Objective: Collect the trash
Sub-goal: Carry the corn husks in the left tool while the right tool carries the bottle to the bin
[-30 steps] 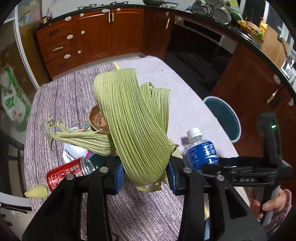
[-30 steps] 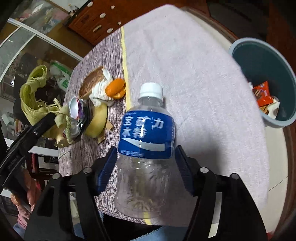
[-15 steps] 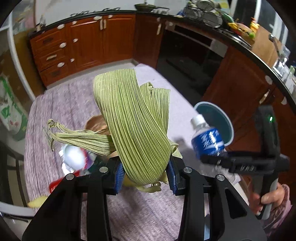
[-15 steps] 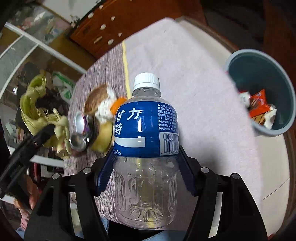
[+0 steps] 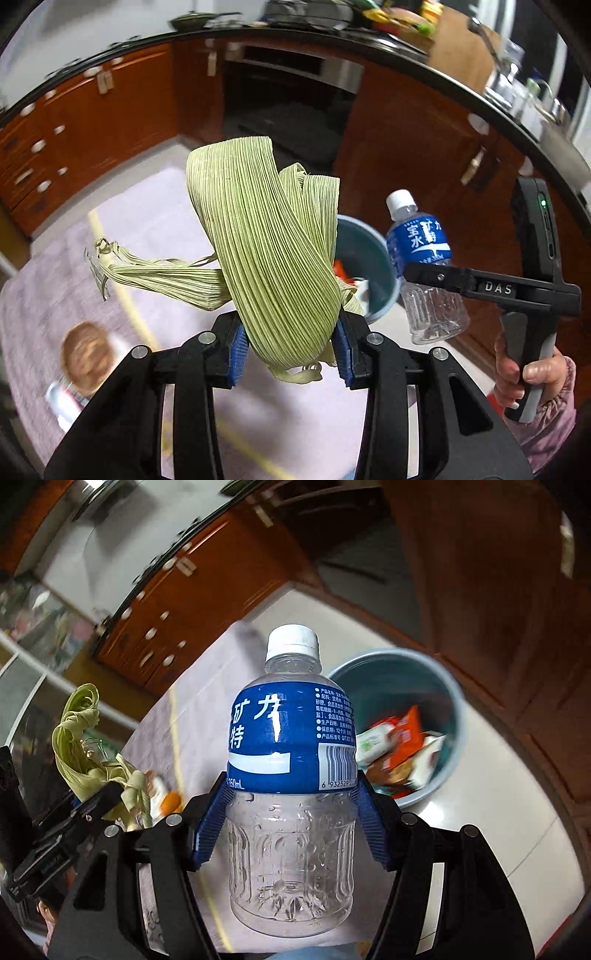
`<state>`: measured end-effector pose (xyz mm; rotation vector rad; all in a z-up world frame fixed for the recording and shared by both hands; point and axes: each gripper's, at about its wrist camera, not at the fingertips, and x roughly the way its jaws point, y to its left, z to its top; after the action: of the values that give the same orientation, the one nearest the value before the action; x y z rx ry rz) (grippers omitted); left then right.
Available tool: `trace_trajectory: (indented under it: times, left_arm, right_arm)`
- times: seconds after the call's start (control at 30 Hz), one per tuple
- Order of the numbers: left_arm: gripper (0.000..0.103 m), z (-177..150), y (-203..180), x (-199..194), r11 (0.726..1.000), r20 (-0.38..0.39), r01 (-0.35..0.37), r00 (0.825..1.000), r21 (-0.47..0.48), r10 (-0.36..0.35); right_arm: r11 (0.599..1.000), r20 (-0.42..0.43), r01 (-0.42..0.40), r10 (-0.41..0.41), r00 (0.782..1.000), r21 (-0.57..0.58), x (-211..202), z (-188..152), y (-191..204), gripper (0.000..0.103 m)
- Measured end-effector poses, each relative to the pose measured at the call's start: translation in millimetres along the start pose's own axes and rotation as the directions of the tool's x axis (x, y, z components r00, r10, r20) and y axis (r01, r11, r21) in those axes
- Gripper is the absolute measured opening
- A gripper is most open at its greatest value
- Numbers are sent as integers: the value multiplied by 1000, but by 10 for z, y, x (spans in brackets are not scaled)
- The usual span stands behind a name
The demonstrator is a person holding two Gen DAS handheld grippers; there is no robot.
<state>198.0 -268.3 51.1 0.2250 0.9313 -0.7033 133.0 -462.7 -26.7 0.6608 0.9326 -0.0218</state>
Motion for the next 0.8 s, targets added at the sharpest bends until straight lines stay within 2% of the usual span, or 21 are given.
trace_trajectory:
  times: [0.2,0.33,0.47,0.63,0.8]
  left_arm:
    - [40,212,-400,693,997,-90,45,995,68,-39]
    - [41,254,-503,1122,994,-156,61,987,91,-46]
    - [47,287,-572,1515,992,-212,64,976,108,-40]
    - [57,259,-582,1755,991,-255,54,967,122,-21]
    - [62,253,-461,1812,994,-248,40,969,104,-13]
  right_arm:
    - [997,-7,61,-61,998,49,24,133,-376,63]
    - [992,-32,96,-94,995,79,140,172,-583,63]
    - [988,-59,122,-117,991,98,268,220,-719,63]
    - [983,-84,144,-135,987,115,434,264,-780,63]
    - [982,-105,151,-140,985,109,597,310,-755,63]
